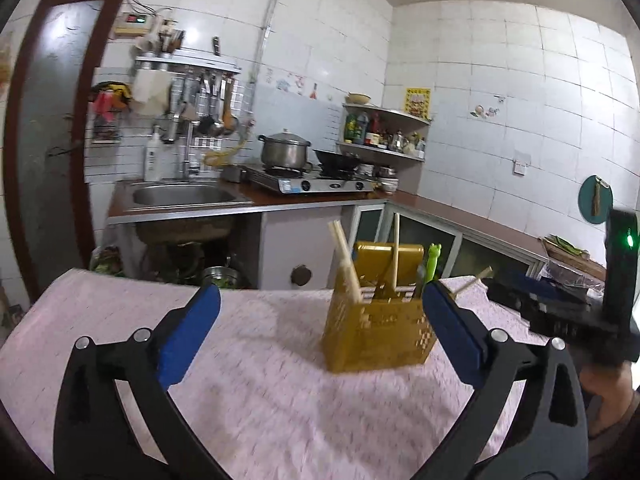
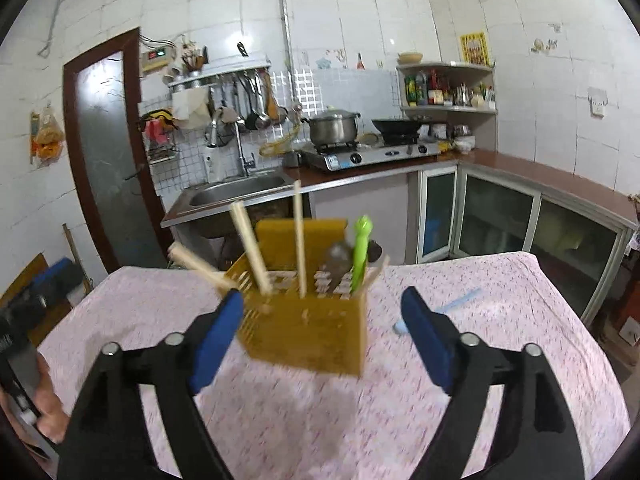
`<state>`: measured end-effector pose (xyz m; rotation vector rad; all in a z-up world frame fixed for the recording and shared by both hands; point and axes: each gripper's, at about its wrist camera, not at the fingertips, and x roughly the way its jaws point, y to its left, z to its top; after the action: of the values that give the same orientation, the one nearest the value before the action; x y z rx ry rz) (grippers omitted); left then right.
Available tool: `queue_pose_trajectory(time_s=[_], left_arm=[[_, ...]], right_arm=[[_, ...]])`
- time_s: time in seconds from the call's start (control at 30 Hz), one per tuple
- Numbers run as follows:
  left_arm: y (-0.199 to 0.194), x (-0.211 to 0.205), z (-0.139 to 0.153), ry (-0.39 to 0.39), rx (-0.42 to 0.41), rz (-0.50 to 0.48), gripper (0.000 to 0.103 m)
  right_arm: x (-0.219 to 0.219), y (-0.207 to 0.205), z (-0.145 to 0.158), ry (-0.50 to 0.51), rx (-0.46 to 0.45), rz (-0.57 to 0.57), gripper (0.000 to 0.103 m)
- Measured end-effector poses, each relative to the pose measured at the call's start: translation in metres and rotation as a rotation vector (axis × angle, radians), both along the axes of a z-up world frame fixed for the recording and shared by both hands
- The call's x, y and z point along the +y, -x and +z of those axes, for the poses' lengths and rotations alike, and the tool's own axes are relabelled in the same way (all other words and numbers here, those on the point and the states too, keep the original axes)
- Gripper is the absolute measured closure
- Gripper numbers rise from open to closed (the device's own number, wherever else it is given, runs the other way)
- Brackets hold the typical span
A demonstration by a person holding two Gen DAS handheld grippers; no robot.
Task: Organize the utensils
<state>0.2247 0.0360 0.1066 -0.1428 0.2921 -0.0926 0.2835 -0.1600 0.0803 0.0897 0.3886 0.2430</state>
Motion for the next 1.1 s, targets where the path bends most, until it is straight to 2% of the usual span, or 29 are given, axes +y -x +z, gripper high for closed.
queue_pose_trajectory(time_s=[0.13,0.3,0.4,0.5,0.6,0.67,0.87,1.1], left_arm=[[0.046,0.005,-0.017,0.014,0.008,0.043,0.005],[0.095,0.000,-0.046,0.010,0.022,0.119,0.005],[0.115,-0.009,-0.060,-0.028,0.017,0.132,0.005],[0.130,-0.018,-0.073,-0.075,-0.001,0.138,0.005],[0.141,-0.024,-0.085,-0.114,-0.027,0.141,0.005],[0.142,-0.027,-0.090,-0.125,-0.013,0.129,0.005],[0.143,-0.029,-0.088,-0.145,-0.018,0.128,0.005],[0.140,-0.029,-0.087,-0.137,-0.015,0.123,0.005]], right_arm=[[0.012,0.068,-0.029,-0.009,-0.093,-0.011,0.005],[0.026,0.121,-0.055,0.029,-0.111,-0.036,0.004],[0.026,0.144,-0.066,0.017,-0.105,-0.036,0.004],[0.027,0.160,-0.070,0.023,-0.102,-0.024,0.004],[0.026,0.175,-0.075,0.032,-0.146,-0.040,0.004],[0.024,0.180,-0.079,0.028,-0.158,-0.044,0.004],[0.018,0.177,-0.079,0.012,-0.147,-0.063,0.004],[0.022,0.184,-0.078,0.037,-0.180,-0.055,0.004]])
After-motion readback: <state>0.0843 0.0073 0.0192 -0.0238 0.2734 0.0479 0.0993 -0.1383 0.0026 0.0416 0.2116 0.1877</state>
